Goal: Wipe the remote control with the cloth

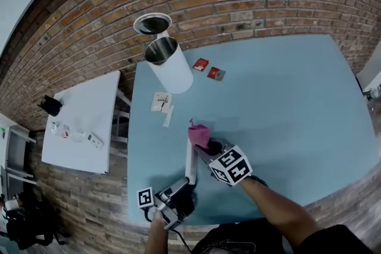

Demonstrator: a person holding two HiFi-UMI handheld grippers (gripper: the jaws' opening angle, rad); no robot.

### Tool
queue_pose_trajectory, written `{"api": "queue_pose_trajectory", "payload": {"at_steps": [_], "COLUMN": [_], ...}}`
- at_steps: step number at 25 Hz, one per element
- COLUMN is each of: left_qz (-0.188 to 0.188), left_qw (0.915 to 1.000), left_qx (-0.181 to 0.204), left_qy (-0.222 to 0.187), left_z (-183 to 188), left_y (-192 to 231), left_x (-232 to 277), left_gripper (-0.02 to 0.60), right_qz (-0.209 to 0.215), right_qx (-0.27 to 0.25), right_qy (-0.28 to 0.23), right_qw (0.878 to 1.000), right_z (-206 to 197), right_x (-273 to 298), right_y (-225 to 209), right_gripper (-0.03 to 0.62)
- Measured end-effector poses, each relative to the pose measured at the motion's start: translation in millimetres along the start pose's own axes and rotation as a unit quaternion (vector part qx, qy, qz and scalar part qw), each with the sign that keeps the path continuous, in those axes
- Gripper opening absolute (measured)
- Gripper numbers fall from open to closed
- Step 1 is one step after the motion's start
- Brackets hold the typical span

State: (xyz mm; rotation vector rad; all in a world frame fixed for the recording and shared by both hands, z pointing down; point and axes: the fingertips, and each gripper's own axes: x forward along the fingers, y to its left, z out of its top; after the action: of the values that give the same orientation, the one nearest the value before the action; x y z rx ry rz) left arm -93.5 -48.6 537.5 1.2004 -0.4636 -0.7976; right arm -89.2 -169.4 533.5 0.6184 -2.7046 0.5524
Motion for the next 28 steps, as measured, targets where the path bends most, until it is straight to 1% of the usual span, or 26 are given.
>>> {"api": "queue_pose_trajectory", "payload": {"at_steps": [7,14,28], "left_qz": [-0.005,-0.009,-0.019], "left_qw": [1.0,0.9999,0.9998], "left_qx": [-0.001,0.002,0.001], "left_qy": [-0.002,-0.004,-0.005], "left_z": [-1.8,-5.2,-7.4], "left_y": [0.4,3.1,5.0], "left_x": [2.2,4.1,2.9], "left_gripper": [0.244,0.244,0.244], "right_qz": [0.005,0.02,0.015], "right_qx": [0.012,0.01,0.028], "right_qy": [-0.004,-0.011,-0.033], "right_qw": [1.0,1.0,0.999], "right_z": [-6.4,-7.8,-16.3], "right_x": [-10.2,-26.0,-54.8], "right_y": [14.5,34.8,71.1], "right_gripper": [0.066,0.066,0.066]}}
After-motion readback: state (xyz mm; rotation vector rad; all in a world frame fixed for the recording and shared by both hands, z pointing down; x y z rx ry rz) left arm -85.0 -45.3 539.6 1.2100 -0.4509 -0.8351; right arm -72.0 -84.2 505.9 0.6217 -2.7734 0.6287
